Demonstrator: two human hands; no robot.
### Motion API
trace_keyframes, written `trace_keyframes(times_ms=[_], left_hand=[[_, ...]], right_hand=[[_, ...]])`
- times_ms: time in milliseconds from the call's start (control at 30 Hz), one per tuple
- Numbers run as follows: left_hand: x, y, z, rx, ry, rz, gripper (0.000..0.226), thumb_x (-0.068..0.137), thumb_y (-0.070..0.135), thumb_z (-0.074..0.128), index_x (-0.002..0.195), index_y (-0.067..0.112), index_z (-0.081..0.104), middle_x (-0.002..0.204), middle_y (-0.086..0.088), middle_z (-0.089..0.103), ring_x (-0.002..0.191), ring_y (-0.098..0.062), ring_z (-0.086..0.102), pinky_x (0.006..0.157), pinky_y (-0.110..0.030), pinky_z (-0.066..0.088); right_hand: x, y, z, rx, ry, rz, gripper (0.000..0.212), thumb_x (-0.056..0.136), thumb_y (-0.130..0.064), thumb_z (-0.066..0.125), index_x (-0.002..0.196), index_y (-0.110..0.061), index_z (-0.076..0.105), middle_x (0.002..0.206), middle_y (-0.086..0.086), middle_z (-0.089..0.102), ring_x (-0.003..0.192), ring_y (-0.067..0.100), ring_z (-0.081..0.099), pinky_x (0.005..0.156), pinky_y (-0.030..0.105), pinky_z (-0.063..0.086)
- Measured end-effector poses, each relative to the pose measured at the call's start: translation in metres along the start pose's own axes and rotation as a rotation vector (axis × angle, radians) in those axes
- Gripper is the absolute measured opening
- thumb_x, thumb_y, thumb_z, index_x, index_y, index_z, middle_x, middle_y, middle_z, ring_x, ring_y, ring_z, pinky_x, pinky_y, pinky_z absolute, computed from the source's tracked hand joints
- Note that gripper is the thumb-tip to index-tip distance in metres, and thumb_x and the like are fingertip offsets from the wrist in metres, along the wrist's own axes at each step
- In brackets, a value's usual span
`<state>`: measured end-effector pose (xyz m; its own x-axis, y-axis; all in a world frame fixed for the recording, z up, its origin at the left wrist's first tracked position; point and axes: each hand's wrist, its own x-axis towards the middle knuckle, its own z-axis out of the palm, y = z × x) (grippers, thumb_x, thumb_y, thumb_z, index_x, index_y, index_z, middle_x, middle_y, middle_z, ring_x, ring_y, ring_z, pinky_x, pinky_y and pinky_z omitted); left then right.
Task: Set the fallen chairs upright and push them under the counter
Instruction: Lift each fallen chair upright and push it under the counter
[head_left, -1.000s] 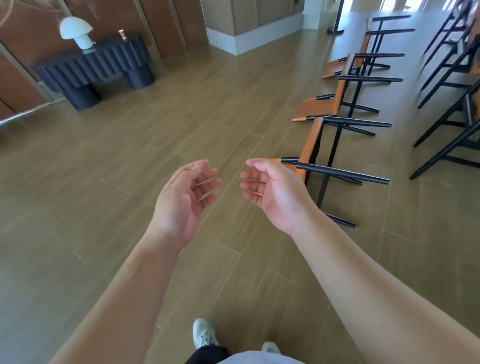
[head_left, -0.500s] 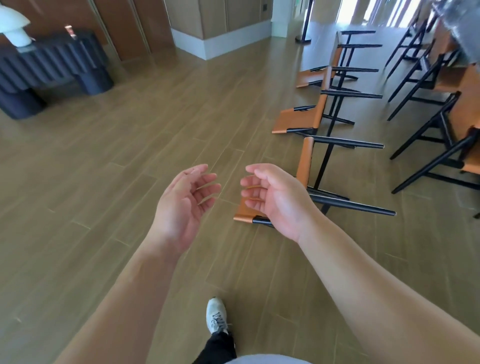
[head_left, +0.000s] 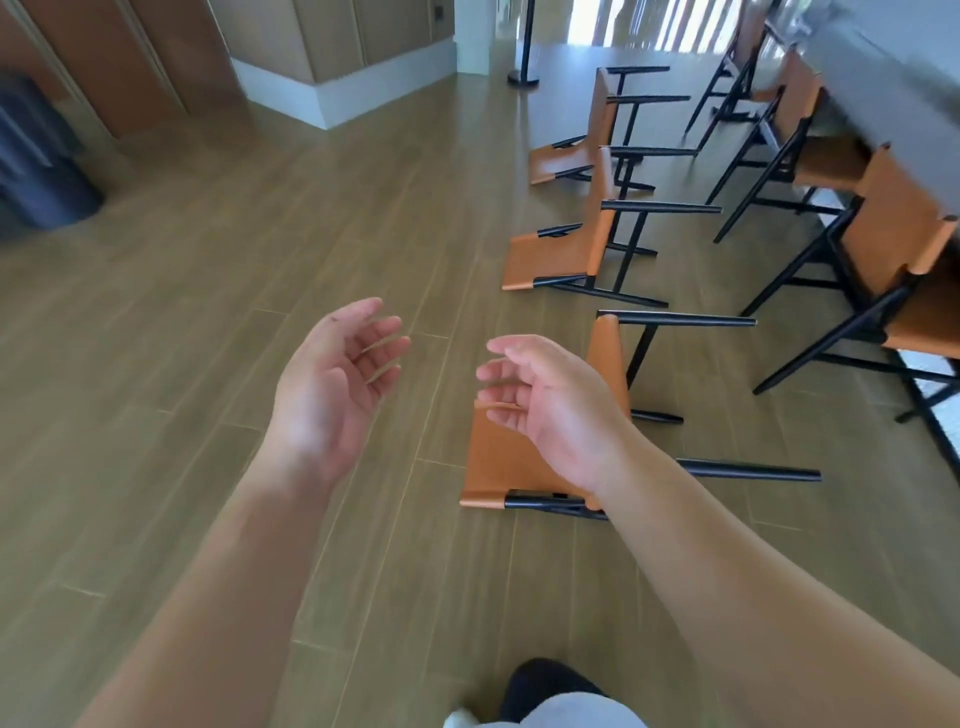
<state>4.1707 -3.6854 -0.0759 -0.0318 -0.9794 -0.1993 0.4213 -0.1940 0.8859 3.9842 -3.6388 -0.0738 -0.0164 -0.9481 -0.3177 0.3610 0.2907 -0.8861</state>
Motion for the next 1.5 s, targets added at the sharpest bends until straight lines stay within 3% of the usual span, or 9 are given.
trace_keyframes(times_ms=[400, 800, 1100, 1300, 1500], left_hand=[[0.186, 0.046, 0.002, 0.152, 0.011, -0.004, 0.018, 0.099, 0.025, 0.05, 0.109, 0.022, 0.065, 0.098, 0.001, 0.07, 0.088, -0.015, 0.067, 0.081, -0.031, 0.045], [0.354, 0.063, 0.071, 0.228, -0.187, -0.04, 0.024, 0.102, 0.027, 0.044, 0.113, 0.021, 0.065, 0.102, 0.0, 0.069, 0.094, -0.015, 0.067, 0.085, -0.033, 0.045], [0.479, 0.038, 0.116, 0.297, -0.436, -0.171, 0.025, 0.102, 0.026, 0.041, 0.109, 0.023, 0.066, 0.097, 0.004, 0.072, 0.09, -0.012, 0.069, 0.091, -0.035, 0.044], [0.593, 0.031, 0.136, 0.323, -0.66, -0.319, 0.024, 0.102, 0.025, 0.043, 0.111, 0.02, 0.065, 0.097, 0.002, 0.073, 0.088, -0.014, 0.069, 0.078, -0.032, 0.046], [0.68, 0.024, 0.149, 0.437, -0.846, -0.473, 0.021, 0.101, 0.024, 0.047, 0.11, 0.021, 0.066, 0.1, -0.001, 0.073, 0.089, -0.017, 0.07, 0.078, -0.033, 0.045]], right_hand=[[0.213, -0.038, 0.044, 0.109, -0.066, -0.016, 0.016, 0.098, -0.016, 0.05, 0.105, -0.013, 0.064, 0.089, 0.006, 0.066, 0.076, 0.018, 0.063, 0.074, 0.033, 0.049], [0.348, -0.109, 0.022, 0.156, 0.0, -0.109, 0.016, 0.1, -0.014, 0.048, 0.107, -0.011, 0.062, 0.089, 0.007, 0.066, 0.077, 0.019, 0.061, 0.075, 0.034, 0.047], [0.429, -0.122, -0.01, 0.213, 0.268, -0.196, 0.02, 0.098, -0.015, 0.049, 0.112, -0.011, 0.062, 0.087, 0.004, 0.069, 0.078, 0.019, 0.063, 0.077, 0.034, 0.049], [0.506, -0.131, -0.004, 0.273, 0.576, -0.282, 0.022, 0.098, -0.014, 0.046, 0.112, -0.011, 0.063, 0.084, 0.002, 0.07, 0.079, 0.019, 0.063, 0.082, 0.038, 0.048], [0.557, -0.133, 0.018, 0.309, 0.844, -0.285, 0.025, 0.095, -0.015, 0.048, 0.113, -0.01, 0.064, 0.09, 0.004, 0.07, 0.082, 0.02, 0.065, 0.082, 0.038, 0.051]])
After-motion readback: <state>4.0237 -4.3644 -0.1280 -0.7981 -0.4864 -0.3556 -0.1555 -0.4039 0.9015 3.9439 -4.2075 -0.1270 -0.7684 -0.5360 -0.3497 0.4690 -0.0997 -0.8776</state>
